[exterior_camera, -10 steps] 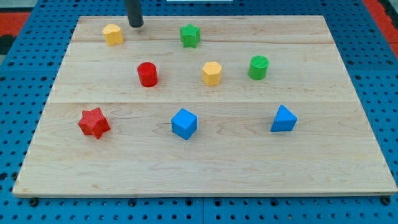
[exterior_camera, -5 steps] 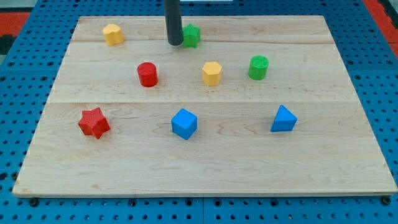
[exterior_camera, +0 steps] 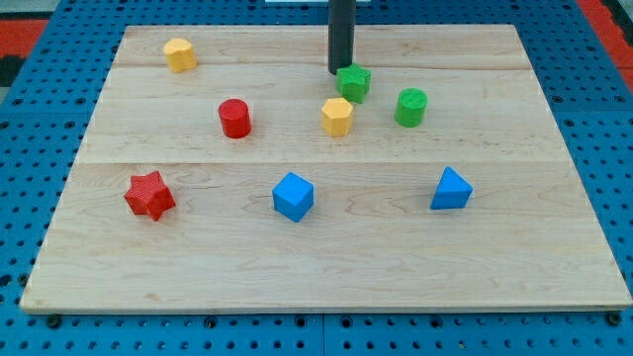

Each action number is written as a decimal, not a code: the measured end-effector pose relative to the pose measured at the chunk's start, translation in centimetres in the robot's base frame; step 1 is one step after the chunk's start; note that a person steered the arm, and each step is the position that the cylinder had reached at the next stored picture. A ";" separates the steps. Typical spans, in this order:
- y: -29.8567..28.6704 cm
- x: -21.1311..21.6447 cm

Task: Slide the green star and yellow hexagon to the center

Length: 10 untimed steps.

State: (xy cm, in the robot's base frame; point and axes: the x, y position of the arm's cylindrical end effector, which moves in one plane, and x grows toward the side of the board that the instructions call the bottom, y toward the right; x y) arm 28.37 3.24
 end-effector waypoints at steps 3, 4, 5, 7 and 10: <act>-0.4 5.5; 2.1 6.5; 4.3 11.6; 9.6 13.5; 9.8 13.5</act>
State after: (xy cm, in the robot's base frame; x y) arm 41.84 13.08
